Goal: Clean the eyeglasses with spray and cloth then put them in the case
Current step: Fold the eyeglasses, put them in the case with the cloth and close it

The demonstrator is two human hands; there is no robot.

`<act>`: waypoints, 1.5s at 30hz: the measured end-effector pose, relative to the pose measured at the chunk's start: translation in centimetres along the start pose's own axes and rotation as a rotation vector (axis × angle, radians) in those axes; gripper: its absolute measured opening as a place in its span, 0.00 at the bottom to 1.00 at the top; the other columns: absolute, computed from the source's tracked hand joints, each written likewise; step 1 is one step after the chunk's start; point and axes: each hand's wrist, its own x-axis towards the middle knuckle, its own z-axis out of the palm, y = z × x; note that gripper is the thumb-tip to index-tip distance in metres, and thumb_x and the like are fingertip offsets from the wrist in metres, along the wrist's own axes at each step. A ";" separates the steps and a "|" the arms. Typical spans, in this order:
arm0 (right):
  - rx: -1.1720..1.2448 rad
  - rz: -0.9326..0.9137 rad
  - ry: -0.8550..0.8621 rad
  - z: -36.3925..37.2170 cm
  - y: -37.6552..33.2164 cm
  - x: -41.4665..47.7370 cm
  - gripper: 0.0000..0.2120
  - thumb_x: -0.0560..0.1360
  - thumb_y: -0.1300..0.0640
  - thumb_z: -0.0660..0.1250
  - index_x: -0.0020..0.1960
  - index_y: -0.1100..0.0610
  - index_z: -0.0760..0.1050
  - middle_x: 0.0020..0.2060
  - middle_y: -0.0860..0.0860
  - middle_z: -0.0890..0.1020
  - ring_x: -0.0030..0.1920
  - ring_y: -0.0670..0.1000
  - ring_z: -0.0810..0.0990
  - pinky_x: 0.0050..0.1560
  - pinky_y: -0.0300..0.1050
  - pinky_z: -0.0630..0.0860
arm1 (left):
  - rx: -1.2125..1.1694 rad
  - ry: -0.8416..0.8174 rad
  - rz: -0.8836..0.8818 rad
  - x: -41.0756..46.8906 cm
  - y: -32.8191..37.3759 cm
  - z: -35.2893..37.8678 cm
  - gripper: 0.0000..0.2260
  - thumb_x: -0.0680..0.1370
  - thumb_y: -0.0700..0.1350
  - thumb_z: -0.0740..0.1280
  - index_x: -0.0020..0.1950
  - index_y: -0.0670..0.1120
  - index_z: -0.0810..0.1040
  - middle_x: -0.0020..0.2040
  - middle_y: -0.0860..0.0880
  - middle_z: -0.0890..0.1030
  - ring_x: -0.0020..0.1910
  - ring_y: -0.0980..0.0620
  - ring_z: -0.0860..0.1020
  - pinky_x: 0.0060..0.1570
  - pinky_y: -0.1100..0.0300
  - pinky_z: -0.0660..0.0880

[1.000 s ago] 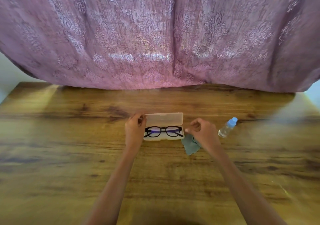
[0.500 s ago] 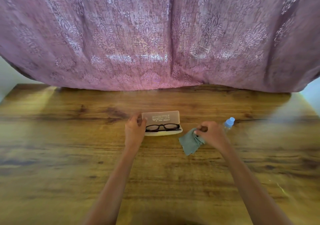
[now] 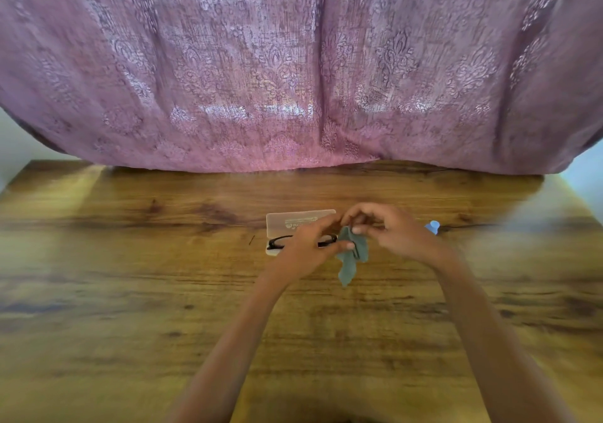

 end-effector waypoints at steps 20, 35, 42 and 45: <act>-0.074 0.006 0.233 1.9 0.3 0.9 0.07 0.78 0.55 0.67 0.54 0.45 0.77 0.45 0.39 0.82 0.47 0.36 0.80 0.46 0.28 0.72 | -0.657 -0.145 -0.313 -2.2 1.3 -0.7 0.08 0.79 0.38 0.65 0.56 0.42 0.80 0.48 0.49 0.84 0.48 0.53 0.82 0.46 0.61 0.79; 0.776 0.203 0.210 4.4 0.8 -1.9 0.20 0.72 0.46 0.71 0.63 0.47 0.76 0.55 0.53 0.83 0.57 0.51 0.82 0.54 0.47 0.80 | -0.701 0.055 -0.296 -2.3 1.2 -1.2 0.11 0.77 0.36 0.66 0.59 0.39 0.79 0.51 0.43 0.84 0.49 0.49 0.83 0.50 0.61 0.79; 0.751 0.167 0.195 4.6 0.7 -2.0 0.19 0.64 0.57 0.78 0.54 0.50 0.80 0.51 0.55 0.84 0.51 0.53 0.83 0.48 0.46 0.81 | -0.566 0.064 -0.315 -2.4 1.5 -1.6 0.13 0.76 0.36 0.68 0.61 0.38 0.78 0.54 0.41 0.83 0.50 0.52 0.83 0.50 0.64 0.78; 0.730 0.171 0.220 4.6 0.8 -2.0 0.17 0.66 0.59 0.77 0.54 0.51 0.81 0.49 0.53 0.85 0.49 0.51 0.84 0.45 0.43 0.81 | -0.519 0.106 -0.361 -2.4 1.3 -1.7 0.15 0.75 0.36 0.70 0.62 0.38 0.77 0.55 0.42 0.83 0.53 0.49 0.82 0.51 0.62 0.78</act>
